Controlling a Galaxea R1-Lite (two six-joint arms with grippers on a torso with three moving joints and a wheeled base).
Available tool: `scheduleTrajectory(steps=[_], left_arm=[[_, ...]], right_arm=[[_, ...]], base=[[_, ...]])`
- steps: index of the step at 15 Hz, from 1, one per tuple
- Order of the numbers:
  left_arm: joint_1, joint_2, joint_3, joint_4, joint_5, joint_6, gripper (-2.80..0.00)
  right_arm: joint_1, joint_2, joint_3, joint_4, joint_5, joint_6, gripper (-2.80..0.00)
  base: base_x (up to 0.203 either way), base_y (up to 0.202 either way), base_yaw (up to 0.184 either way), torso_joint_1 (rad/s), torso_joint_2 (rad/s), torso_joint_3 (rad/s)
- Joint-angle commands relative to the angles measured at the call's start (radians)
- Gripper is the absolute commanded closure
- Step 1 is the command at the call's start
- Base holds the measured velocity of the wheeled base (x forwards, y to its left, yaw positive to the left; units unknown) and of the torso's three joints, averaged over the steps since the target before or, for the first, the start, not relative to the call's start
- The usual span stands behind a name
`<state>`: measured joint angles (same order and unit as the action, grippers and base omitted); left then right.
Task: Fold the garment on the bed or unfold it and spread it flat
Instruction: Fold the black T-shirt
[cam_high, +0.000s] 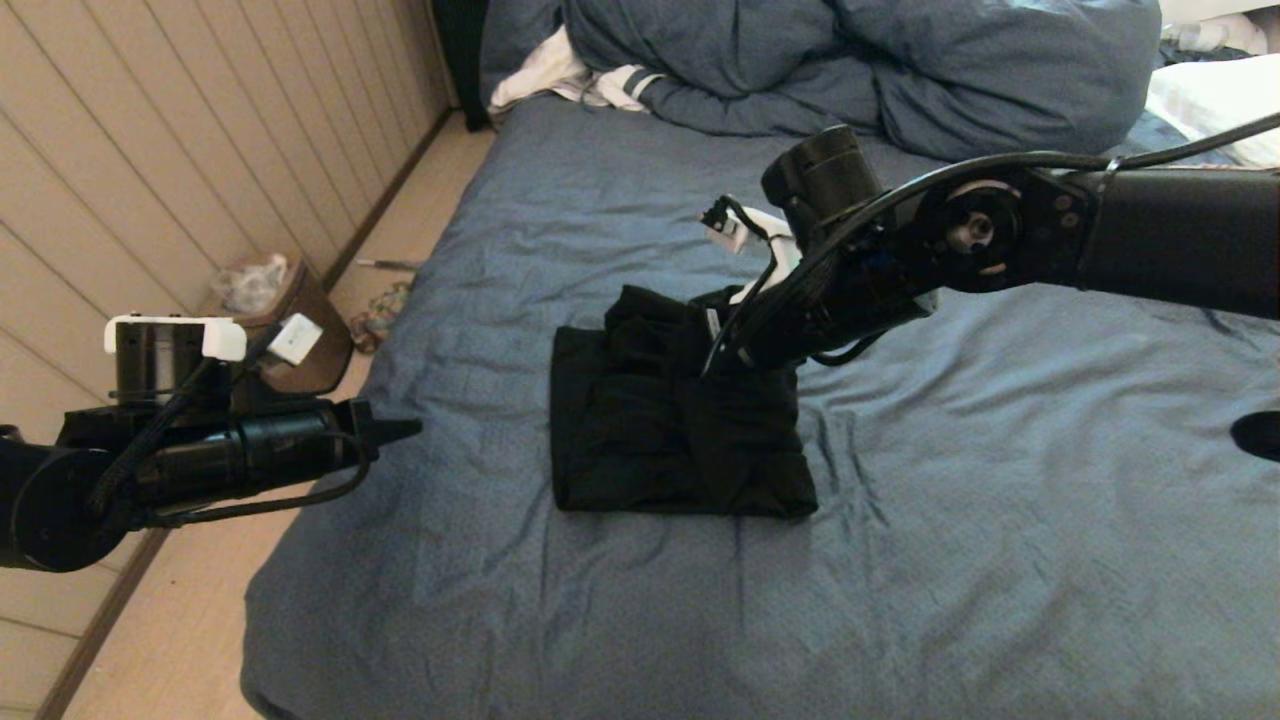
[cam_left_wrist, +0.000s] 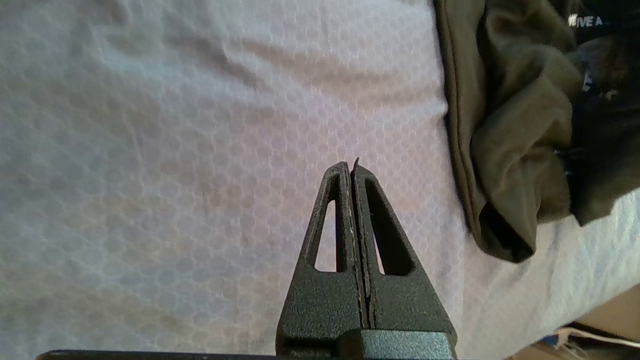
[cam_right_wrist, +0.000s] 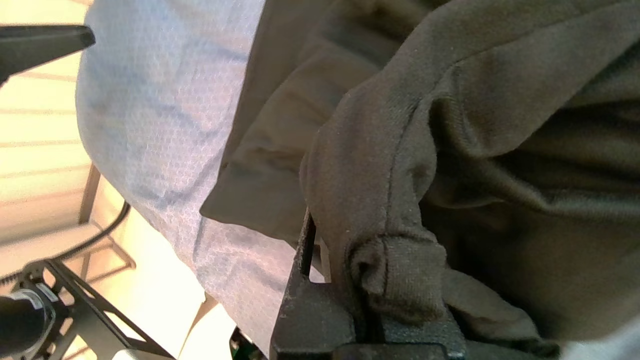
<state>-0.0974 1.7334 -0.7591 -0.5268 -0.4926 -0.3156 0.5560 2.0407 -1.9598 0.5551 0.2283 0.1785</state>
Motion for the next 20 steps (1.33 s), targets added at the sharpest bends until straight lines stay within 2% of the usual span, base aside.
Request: scheduleTrajectory(steps=[1, 5, 6, 7, 17, 18, 19, 20], left_arm=[[-0.001, 0.009, 0.004, -0.004, -0.012, -0.002, 0.00], [-0.002, 0.009, 0.006, -0.004, -0.014, -0.002, 0.00], [-0.002, 0.011, 0.006, -0.004, -0.014, -0.002, 0.00], [-0.002, 0.011, 0.006, -0.004, -0.014, -0.002, 0.00], [-0.002, 0.011, 0.009, -0.004, -0.015, -0.002, 0.00], [-0.002, 0.011, 0.009, -0.004, -0.015, -0.002, 0.00], [-0.002, 0.011, 0.007, -0.004, -0.015, -0.002, 0.00], [-0.002, 0.011, 0.006, -0.004, -0.017, -0.004, 0.00]], right_arm=[[0.026, 0.042, -0.001, -0.022, 0.002, 0.002, 0.00], [0.048, 0.077, -0.001, -0.103, 0.002, 0.010, 0.00], [0.057, 0.082, -0.001, -0.113, -0.006, 0.009, -1.23], [0.058, 0.082, -0.001, -0.116, -0.010, 0.006, -2.80], [0.052, -0.058, 0.002, -0.110, -0.011, 0.010, -2.80], [0.045, -0.073, 0.003, -0.107, -0.013, 0.012, -0.48], [0.039, -0.092, 0.014, -0.105, -0.030, 0.013, 0.00], [0.026, -0.111, 0.041, -0.104, -0.065, 0.012, 0.00]], base=[[0.000, 0.000, 0.000, 0.000, 0.00, 0.000], [0.000, 0.000, 0.000, 0.000, 0.00, 0.000], [0.000, 0.000, 0.000, 0.000, 0.00, 0.000], [0.000, 0.000, 0.000, 0.000, 0.00, 0.000], [0.000, 0.000, 0.000, 0.000, 0.00, 0.000], [0.000, 0.000, 0.000, 0.000, 0.00, 0.000], [0.000, 0.000, 0.000, 0.000, 0.00, 0.000], [0.000, 0.000, 0.000, 0.000, 0.00, 0.000]])
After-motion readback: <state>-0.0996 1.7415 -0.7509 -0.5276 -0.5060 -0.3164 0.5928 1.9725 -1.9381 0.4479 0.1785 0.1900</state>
